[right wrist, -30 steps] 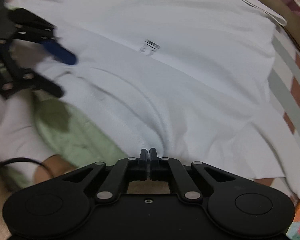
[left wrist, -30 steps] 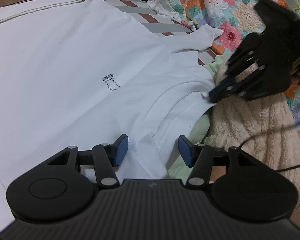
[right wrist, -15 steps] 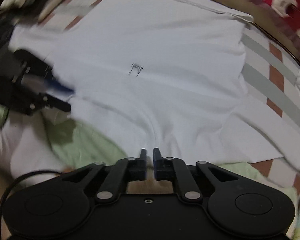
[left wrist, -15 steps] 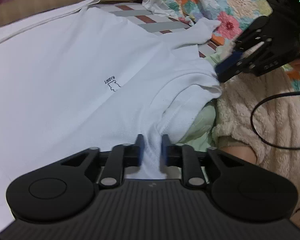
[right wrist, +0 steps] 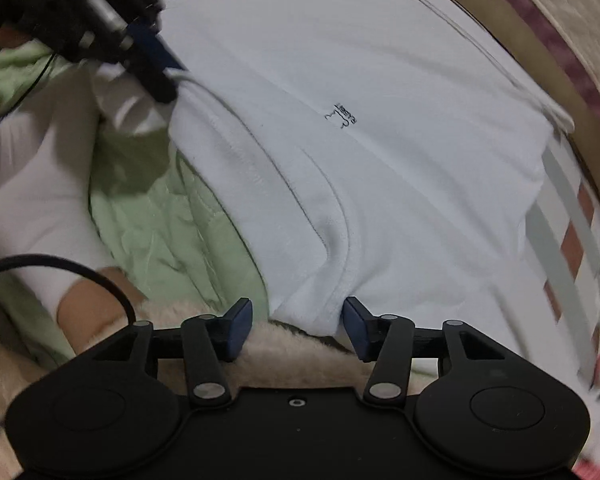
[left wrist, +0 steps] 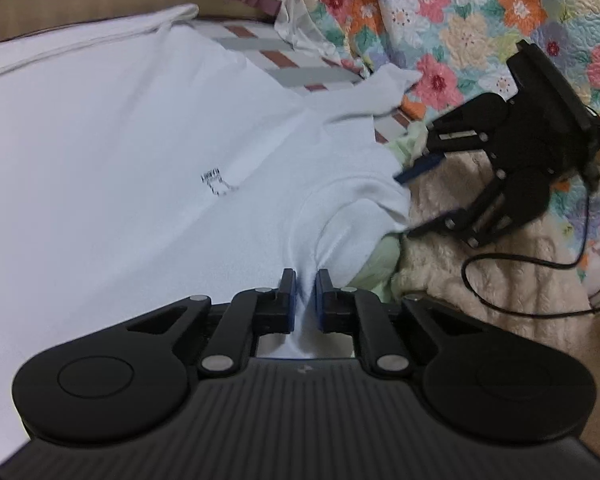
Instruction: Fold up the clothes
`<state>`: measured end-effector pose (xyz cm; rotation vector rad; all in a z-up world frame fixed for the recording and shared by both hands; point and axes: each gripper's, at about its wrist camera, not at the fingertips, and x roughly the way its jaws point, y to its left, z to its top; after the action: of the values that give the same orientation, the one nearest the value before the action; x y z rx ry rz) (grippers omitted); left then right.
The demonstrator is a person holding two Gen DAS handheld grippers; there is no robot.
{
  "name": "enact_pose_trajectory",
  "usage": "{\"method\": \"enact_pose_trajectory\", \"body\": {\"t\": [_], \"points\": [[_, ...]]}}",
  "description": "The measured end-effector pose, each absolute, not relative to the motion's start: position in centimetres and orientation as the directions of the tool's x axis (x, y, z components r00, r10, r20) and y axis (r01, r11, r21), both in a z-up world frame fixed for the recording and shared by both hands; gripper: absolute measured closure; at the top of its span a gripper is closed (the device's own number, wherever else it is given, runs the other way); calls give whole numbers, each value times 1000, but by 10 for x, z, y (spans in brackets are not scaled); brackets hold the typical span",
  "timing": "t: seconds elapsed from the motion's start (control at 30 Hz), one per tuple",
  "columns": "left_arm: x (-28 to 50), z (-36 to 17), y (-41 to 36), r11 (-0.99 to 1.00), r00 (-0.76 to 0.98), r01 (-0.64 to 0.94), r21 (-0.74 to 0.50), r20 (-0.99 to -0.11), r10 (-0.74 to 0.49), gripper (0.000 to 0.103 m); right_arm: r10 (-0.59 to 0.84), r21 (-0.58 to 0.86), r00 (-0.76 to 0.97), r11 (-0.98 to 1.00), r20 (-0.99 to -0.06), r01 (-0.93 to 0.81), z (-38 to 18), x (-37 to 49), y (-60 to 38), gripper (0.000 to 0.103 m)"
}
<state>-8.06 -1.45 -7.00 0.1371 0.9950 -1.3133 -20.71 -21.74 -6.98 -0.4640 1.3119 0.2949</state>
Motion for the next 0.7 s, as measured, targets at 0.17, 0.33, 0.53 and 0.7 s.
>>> {"method": "enact_pose_trajectory", "body": {"t": [0.17, 0.33, 0.53, 0.7], "points": [[-123, -58, -8, 173, -21, 968, -184, -741, -671, 45, -51, -139, 197, 875, -979, -464, -87, -202, -225, 46], [-131, -67, -7, 161, 66, 986, -43, -785, -617, 45, -69, -202, 266, 832, -962, -517, -77, -199, -224, 84], [-163, -78, -17, -19, 108, 989, 148, -796, -596, 29, 88, -28, 278, 921, -957, -388, -46, -184, -270, 88], [-141, -79, -25, 115, 170, 985, 127, -803, -571, 58, 122, -1, 309, 930, -943, -369, -43, -176, -283, 87]]}}
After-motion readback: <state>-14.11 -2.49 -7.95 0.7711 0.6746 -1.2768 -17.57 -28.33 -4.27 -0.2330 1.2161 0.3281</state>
